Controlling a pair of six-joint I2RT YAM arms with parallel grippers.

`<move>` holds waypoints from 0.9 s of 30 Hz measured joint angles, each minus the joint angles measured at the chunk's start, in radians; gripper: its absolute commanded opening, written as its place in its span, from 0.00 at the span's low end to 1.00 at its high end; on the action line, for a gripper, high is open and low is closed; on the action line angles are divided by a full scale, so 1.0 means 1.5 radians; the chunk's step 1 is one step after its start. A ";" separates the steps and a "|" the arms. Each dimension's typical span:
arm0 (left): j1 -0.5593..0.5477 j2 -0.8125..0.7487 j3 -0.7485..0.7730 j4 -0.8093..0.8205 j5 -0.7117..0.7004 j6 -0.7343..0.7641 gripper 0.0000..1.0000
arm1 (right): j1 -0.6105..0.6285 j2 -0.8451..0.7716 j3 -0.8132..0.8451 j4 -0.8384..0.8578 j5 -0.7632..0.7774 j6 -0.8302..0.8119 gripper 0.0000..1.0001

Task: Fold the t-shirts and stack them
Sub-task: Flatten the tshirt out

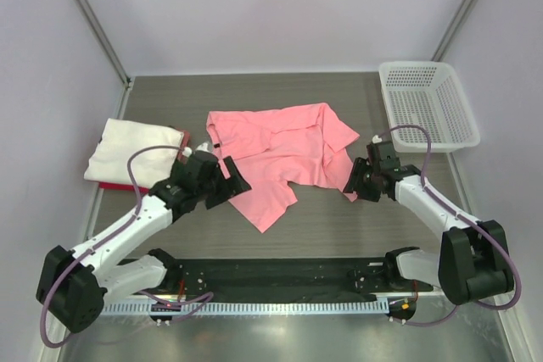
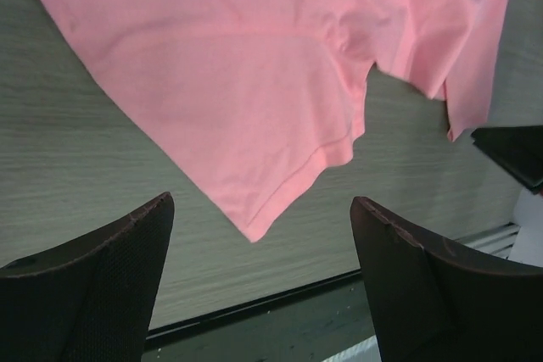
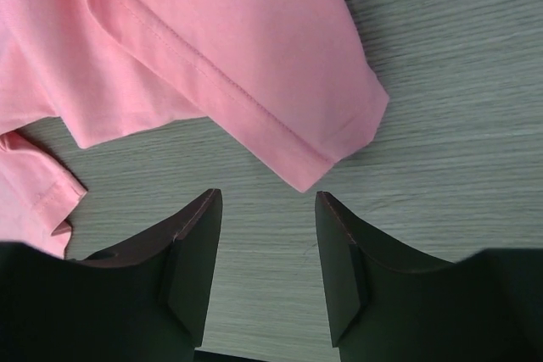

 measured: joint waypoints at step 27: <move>-0.297 0.325 0.062 0.042 -0.107 -0.091 0.16 | 0.000 -0.071 -0.034 0.024 0.039 0.015 0.54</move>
